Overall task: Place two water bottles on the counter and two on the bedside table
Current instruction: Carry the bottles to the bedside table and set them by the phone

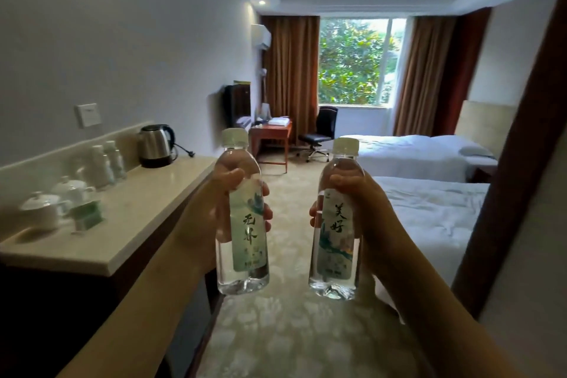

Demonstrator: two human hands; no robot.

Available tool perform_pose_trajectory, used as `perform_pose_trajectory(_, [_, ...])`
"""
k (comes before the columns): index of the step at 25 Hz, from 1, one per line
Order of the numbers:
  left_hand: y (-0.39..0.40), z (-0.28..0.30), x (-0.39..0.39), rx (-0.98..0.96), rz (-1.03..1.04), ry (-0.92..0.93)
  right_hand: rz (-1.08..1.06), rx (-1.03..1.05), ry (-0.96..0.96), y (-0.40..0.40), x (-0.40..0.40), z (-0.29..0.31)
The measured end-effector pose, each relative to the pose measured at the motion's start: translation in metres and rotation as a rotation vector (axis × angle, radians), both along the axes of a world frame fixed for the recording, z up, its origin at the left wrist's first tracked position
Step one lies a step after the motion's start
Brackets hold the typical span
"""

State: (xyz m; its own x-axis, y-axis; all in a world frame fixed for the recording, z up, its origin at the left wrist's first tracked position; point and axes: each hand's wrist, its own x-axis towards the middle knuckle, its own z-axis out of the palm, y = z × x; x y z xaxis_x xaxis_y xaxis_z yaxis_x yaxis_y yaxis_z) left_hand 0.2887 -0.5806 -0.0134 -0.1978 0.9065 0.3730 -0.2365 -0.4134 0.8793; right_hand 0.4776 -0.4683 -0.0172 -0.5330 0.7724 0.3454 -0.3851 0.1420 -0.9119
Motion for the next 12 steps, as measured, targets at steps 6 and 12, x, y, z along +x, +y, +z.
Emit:
perform_pose_trajectory(6, [0.17, 0.013, -0.103, -0.083, -0.109, -0.035, -0.06, 0.03, -0.034, 0.142, -0.097, 0.018])
perform_pose_trajectory(12, [0.331, 0.012, -0.167, -0.149, -0.08, 0.015, -0.146, -0.013, -0.025, 0.288, -0.163, 0.02])
